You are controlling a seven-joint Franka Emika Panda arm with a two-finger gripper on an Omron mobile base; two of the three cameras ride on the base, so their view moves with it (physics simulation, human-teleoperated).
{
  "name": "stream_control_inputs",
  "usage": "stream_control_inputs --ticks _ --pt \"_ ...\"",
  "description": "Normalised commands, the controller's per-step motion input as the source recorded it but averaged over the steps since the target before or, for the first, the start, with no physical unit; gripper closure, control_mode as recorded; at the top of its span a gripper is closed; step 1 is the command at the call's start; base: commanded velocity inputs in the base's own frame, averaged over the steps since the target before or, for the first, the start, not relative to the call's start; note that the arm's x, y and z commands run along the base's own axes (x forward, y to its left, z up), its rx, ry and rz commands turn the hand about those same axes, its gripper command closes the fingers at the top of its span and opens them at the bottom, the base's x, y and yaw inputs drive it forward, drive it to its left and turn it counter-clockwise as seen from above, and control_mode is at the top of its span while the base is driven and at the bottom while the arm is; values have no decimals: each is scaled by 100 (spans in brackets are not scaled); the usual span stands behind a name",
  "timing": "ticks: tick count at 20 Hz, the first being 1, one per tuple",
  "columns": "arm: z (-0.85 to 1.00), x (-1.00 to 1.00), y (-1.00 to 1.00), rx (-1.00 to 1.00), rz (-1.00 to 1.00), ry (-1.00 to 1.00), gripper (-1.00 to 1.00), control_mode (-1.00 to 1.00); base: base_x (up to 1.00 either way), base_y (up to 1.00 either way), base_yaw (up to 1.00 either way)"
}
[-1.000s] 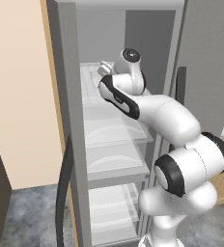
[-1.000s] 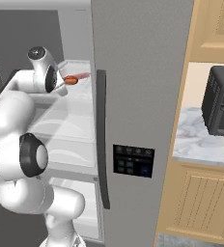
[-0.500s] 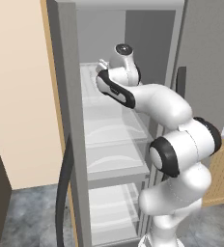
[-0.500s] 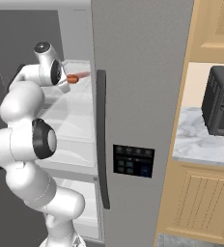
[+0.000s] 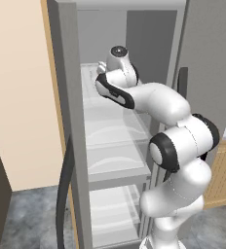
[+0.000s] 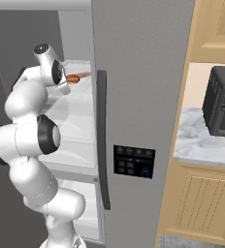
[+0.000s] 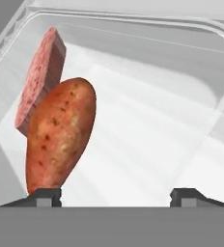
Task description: Place the tupperware containing the steak and sweet potato meal in the microwave. Close the microwave door and press the start button to reheat the meal.
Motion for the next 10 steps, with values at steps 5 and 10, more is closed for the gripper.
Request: stream_control_inputs --ticks 5,10 --pt "-22 0 0 0 -7 0 100 -100 0 0 0" --pt "-4 -7 -1 0 0 0 100 -100 0 0 0"
